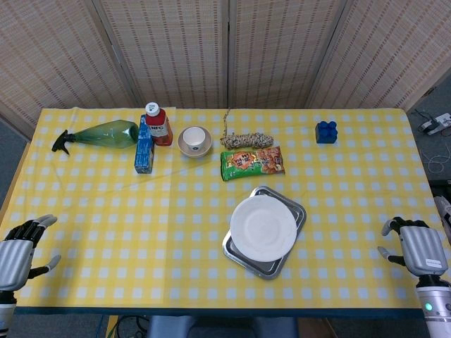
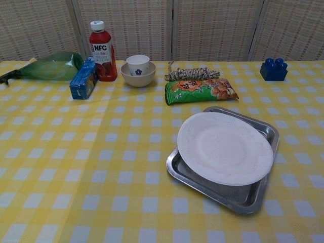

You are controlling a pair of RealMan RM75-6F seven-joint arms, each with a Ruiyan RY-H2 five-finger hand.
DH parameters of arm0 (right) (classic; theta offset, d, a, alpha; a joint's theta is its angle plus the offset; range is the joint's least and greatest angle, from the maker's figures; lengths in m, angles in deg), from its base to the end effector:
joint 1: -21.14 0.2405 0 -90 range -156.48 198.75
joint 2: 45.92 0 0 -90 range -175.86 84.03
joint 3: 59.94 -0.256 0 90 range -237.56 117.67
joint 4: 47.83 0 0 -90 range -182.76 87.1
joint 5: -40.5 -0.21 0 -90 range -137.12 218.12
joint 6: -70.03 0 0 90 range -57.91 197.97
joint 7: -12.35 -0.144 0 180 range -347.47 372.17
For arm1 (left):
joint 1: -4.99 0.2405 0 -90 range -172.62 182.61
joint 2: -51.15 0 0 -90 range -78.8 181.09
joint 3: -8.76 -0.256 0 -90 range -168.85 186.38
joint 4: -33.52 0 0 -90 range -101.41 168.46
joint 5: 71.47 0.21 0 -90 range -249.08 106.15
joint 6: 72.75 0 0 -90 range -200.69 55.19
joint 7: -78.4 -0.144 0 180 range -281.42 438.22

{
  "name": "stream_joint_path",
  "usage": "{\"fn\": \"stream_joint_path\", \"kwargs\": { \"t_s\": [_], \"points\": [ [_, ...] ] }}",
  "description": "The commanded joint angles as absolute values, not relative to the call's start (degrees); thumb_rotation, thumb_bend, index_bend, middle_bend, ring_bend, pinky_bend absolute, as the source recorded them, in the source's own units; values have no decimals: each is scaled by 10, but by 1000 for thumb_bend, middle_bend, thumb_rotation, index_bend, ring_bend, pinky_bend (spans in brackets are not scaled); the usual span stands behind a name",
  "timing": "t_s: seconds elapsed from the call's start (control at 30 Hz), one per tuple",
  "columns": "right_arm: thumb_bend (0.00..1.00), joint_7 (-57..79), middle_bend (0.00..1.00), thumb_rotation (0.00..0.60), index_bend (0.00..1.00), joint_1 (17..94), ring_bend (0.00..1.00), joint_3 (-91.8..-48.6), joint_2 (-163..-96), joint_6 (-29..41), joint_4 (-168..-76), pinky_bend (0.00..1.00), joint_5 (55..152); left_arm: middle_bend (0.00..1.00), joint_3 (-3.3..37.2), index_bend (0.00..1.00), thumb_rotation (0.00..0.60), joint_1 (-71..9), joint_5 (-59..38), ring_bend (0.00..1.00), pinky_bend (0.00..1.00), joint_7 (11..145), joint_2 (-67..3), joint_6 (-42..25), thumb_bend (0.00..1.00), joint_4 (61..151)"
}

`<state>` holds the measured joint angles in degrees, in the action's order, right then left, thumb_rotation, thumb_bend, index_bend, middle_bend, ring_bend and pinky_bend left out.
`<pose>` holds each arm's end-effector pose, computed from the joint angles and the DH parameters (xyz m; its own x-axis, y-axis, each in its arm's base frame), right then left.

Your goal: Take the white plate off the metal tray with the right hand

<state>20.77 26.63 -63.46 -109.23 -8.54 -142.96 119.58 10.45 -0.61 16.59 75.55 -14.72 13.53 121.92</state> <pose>-0.3210 -0.1846 0.1515 0.4739 -0.1151 0.8730 -0.8717 0.0790 0.4836 -0.3152 0.1816 0.1536 0.4774 -0.0096 0.8786 0.8772 -0.0530 -0.4772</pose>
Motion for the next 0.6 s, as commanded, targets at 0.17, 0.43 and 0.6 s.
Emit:
{"fn": "stream_joint_path", "kwargs": {
  "t_s": [0.17,0.43,0.6],
  "points": [
    [124,202,441,600,525,269,461,-634,-1092,-75,-1430,518,1189,317,101,345,600,-9,158,297,429,743,-143,118,180,1229],
    [116,235,540,600,505,285,525,-637,-1121,-67,-1430,803,1195,379,104,389,600,-4,169,343,471,733,-150,141,180,1223],
    [108,284,807,600,504,315,817,-641,-1140,-39,-1442,975,1201,385,108,393,600,2,167,347,472,743,-142,154,180,1227]
  ]
}}
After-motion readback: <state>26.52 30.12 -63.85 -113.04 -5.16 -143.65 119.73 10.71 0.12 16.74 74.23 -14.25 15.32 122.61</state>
